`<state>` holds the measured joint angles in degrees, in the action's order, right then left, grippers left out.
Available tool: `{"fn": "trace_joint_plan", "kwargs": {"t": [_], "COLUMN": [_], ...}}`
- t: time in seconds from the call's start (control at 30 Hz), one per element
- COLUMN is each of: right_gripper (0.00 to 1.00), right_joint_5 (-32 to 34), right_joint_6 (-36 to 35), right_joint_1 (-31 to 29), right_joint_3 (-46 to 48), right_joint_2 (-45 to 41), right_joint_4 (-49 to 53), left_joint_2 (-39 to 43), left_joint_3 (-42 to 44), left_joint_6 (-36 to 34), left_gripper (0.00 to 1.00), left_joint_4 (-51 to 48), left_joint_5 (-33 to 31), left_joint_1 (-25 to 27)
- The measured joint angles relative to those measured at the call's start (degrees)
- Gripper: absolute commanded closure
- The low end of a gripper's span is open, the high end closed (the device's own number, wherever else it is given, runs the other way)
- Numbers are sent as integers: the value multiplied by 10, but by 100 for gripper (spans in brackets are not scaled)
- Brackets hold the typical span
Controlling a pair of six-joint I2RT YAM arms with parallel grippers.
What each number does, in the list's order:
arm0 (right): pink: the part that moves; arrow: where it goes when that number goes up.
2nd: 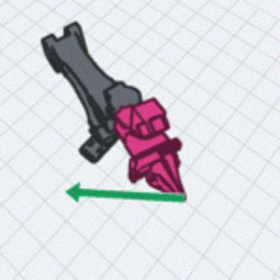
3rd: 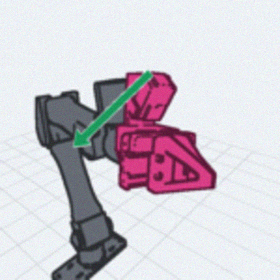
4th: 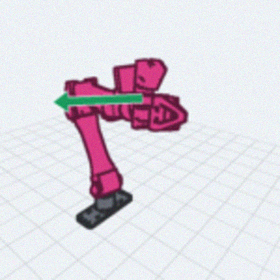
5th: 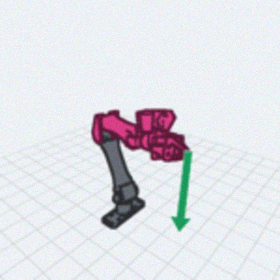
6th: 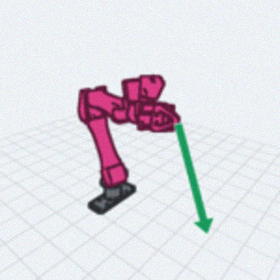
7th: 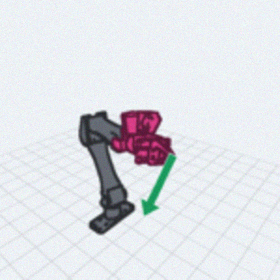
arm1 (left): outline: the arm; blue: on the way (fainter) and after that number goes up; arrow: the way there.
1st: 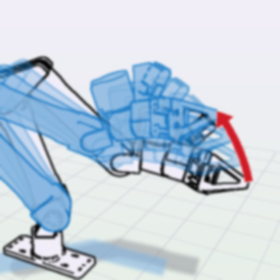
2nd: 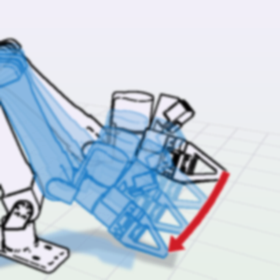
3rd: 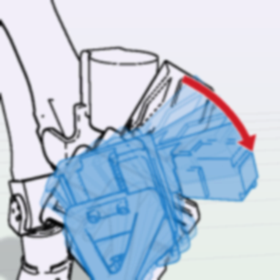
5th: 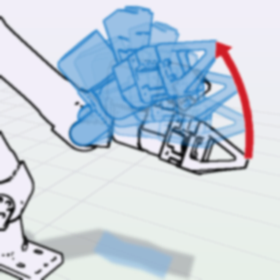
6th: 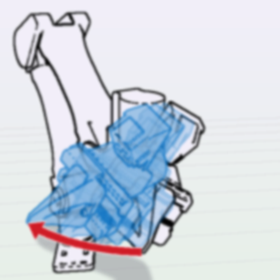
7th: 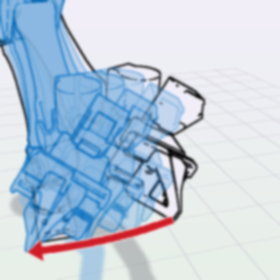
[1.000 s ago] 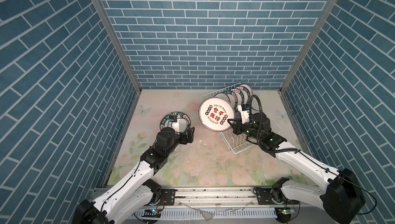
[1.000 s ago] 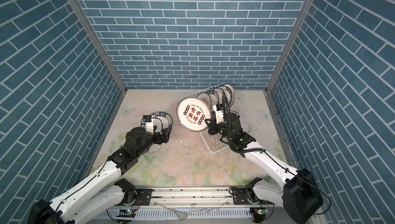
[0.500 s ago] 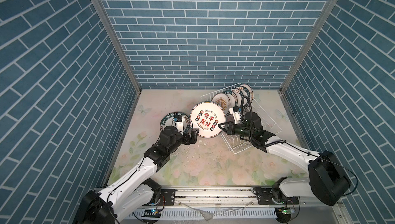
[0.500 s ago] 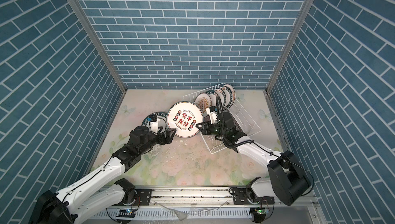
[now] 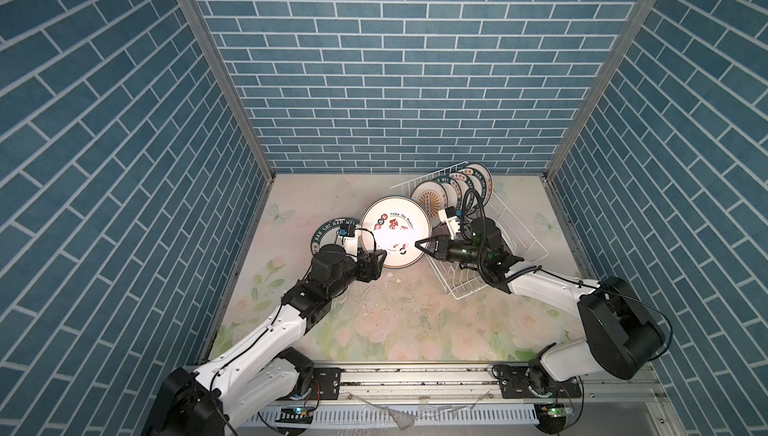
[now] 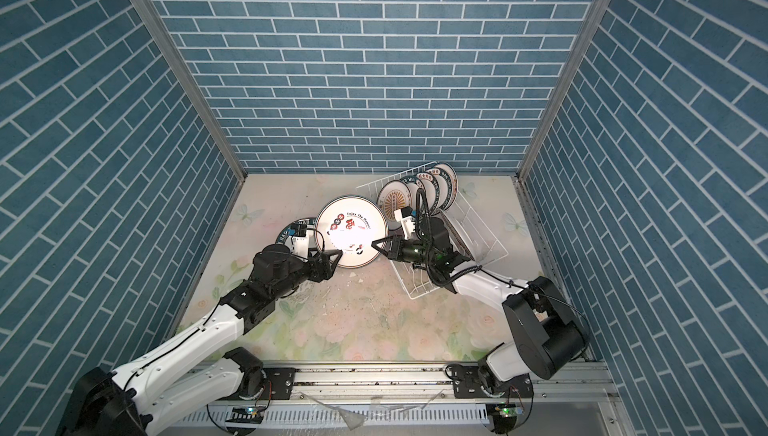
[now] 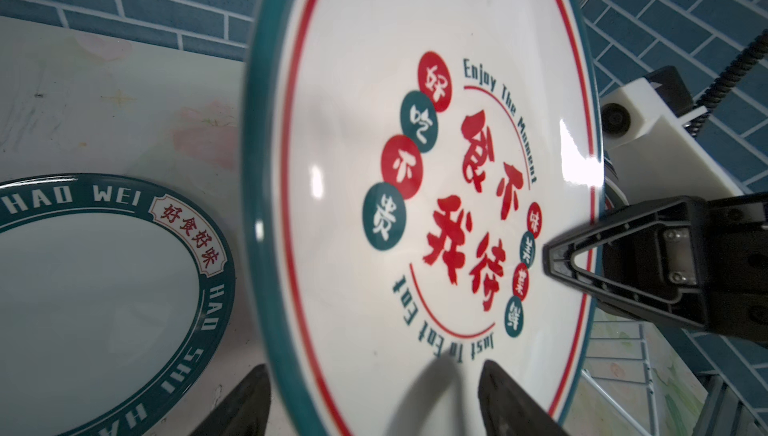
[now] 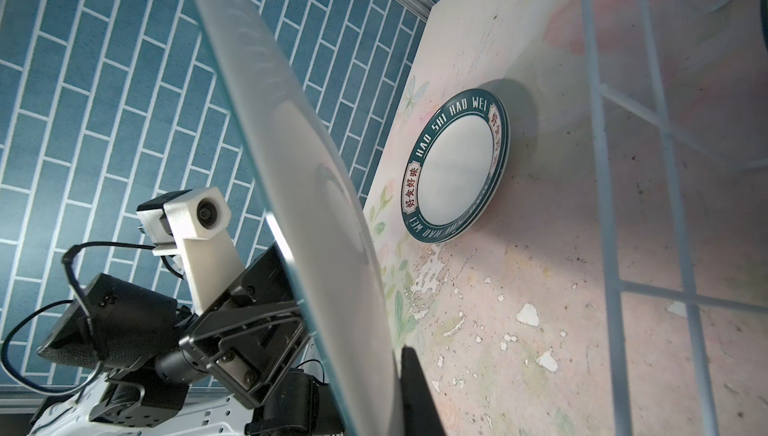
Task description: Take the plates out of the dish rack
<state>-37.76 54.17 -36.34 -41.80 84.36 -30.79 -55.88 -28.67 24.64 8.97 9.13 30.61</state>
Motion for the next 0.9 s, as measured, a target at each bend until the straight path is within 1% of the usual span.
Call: {"fn": "trace_joint_plan", "kwargs": {"t": [0.1,0.23,0.33,0.37,0.47,0.53,0.6,0.67,0.7,0.8,0.83,0.9], "right_gripper": [100,100,92,91,91,90,85,84,82,67,64,61], "right_joint_5": [7,11,14,16,23,24,27,36,38,43,43,45], "right_joint_6": [-5,-6,-7,-7,-11,-10,-12,-20,-22,-33,-38,-46], "right_joint_1": [-9,-12,-7,-6,-3,1,1,0,-1,-6,-9,-13], "right_joint_3": [0,0,-1,-2,-4,-4,-5,-7,-7,-8,-8,-10], "right_joint_2": [1,7,10,10,12,14,14,17,19,22,22,22], "right_joint_4": [15,30,31,31,34,37,42,60,66,88,93,97], "left_joint_2": [-26,-43,-38,-36,-38,-47,-60,-72,-76,-81,-82,-82], "left_joint_3": [-3,-5,-7,-7,-9,-13,-17,-21,-23,-23,-23,-23], "left_joint_6": [7,20,36,40,54,69,74,71,69,61,57,56], "left_gripper": [39,55,66,68,78,82,86,91,93,99,100,100], "left_joint_4": [11,20,21,22,30,39,47,55,56,58,57,59], "left_joint_5": [12,26,29,29,32,37,40,41,41,45,47,49], "left_joint_1": [0,-4,-12,-14,-20,-25,-28,-27,-27,-24,-24,-24]}}
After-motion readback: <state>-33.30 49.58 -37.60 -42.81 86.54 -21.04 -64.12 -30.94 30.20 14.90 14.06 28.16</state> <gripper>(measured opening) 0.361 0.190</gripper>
